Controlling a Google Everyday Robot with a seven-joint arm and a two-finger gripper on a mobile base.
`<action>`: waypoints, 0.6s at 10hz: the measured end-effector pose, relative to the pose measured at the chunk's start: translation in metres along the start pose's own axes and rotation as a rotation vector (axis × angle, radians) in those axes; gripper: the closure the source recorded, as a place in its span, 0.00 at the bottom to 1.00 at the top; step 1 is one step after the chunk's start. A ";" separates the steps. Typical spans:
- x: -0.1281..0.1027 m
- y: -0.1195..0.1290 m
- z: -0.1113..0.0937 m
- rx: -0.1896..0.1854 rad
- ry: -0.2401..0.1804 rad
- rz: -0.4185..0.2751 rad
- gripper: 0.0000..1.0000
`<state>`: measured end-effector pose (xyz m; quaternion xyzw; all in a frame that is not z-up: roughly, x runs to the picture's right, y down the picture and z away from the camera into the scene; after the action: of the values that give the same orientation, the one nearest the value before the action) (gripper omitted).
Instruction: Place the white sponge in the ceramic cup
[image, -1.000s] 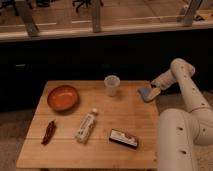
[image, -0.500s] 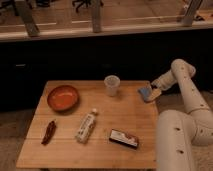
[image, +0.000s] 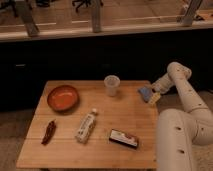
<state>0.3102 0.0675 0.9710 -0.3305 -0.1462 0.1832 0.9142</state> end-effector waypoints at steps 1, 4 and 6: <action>-0.005 0.000 0.002 0.000 0.004 -0.021 0.20; -0.016 0.004 0.006 0.002 0.015 -0.087 0.30; -0.022 0.007 0.009 0.004 0.021 -0.127 0.51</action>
<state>0.2858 0.0678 0.9696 -0.3208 -0.1571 0.1215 0.9261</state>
